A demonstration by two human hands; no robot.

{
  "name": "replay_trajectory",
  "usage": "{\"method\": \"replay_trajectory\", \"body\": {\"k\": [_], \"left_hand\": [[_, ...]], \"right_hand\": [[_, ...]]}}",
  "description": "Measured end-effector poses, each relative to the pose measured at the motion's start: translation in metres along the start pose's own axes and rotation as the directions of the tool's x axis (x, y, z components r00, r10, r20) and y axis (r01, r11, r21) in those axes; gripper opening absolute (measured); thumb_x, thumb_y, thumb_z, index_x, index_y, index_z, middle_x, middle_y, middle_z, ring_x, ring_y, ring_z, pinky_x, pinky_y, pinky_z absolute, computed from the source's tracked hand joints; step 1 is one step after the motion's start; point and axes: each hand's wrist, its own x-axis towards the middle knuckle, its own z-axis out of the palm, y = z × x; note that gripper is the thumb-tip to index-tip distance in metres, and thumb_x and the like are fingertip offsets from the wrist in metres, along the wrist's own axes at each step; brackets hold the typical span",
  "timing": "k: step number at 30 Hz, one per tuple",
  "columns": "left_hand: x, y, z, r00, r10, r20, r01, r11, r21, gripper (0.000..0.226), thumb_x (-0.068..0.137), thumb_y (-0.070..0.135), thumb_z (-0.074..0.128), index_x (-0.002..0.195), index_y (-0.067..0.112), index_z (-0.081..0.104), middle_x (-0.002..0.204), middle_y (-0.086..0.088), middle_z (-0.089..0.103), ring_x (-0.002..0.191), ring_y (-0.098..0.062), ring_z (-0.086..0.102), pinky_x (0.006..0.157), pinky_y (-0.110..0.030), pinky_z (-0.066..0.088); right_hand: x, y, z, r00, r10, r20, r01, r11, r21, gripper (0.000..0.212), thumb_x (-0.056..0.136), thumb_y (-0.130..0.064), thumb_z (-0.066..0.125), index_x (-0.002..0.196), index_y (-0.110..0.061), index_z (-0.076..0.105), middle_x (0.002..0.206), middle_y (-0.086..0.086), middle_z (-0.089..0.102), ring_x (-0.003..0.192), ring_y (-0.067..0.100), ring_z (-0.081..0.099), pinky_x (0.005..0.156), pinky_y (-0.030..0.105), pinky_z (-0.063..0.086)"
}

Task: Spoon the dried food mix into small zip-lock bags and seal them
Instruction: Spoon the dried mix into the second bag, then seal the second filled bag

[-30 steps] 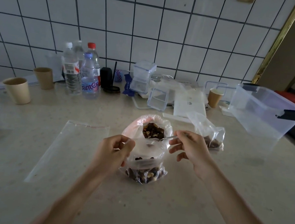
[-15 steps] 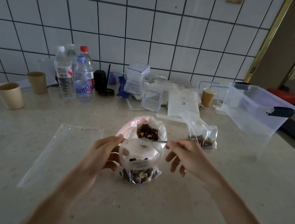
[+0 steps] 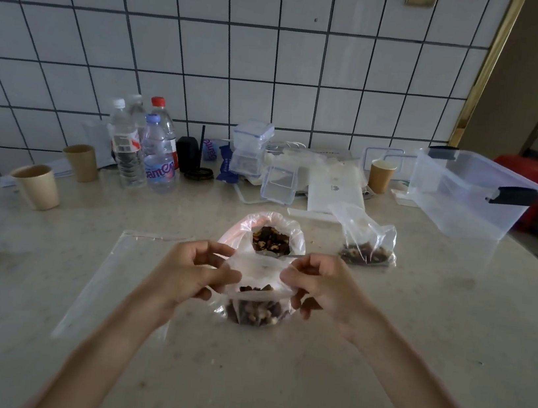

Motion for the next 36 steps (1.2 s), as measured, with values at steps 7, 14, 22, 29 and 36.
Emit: {"method": "replay_trajectory", "body": {"k": [7,14,22,29,36], "left_hand": [[-0.013,0.025,0.004,0.866,0.483,-0.129,-0.240,0.627,0.741,0.028,0.073,0.000,0.077,0.084,0.025,0.069,0.066,0.008,0.063,0.057,-0.007,0.061,0.049,-0.015,0.039],[-0.021,0.028,-0.003,0.978,-0.180,0.104,0.171,0.981,0.091,0.031,0.092,0.034,0.075,0.107,0.007,0.072,0.091,-0.009,0.080,0.086,-0.025,0.080,0.068,-0.039,0.065],[-0.017,0.000,-0.014,0.919,-0.167,0.357,0.339,0.797,-0.500,0.032,0.092,0.029,0.074,0.117,0.010,0.079,0.111,-0.009,0.076,0.098,-0.022,0.077,0.074,-0.038,0.064],[-0.020,0.002,-0.009,0.927,-0.067,0.370,0.290,0.753,-0.591,0.049,0.046,0.031,0.107,0.081,0.015,0.078,0.082,0.000,0.067,0.072,-0.011,0.070,0.056,-0.027,0.061],[-0.027,0.026,0.005,0.980,0.151,-0.130,-0.110,0.955,0.277,0.026,0.077,0.008,0.082,0.067,0.015,0.058,0.060,0.000,0.063,0.050,-0.010,0.060,0.052,-0.032,0.055]], "right_hand": [[-0.008,-0.014,0.014,0.869,-0.478,-0.124,0.258,0.654,-0.712,0.029,0.084,-0.003,0.056,0.073,-0.028,0.044,0.063,-0.006,0.055,0.052,0.014,0.055,0.043,0.023,0.036],[-0.015,-0.027,-0.004,0.997,0.079,0.024,-0.080,0.997,0.013,0.028,0.101,-0.029,0.065,0.096,-0.001,0.067,0.082,0.015,0.073,0.069,0.030,0.073,0.055,0.036,0.059],[-0.019,-0.012,-0.011,0.974,0.112,0.196,-0.184,0.895,0.407,0.022,0.094,-0.027,0.068,0.097,-0.011,0.083,0.100,0.010,0.078,0.087,0.022,0.077,0.059,0.029,0.060],[-0.017,-0.015,-0.002,0.999,0.050,0.016,-0.052,0.972,0.231,0.022,0.079,-0.023,0.088,0.084,-0.006,0.075,0.087,0.016,0.074,0.081,0.026,0.076,0.059,0.032,0.060],[-0.020,-0.025,0.020,0.806,-0.582,-0.107,0.352,0.616,-0.704,0.045,0.075,0.004,0.060,0.058,-0.021,0.027,0.050,-0.005,0.033,0.044,0.015,0.035,0.046,0.027,0.029]]}}
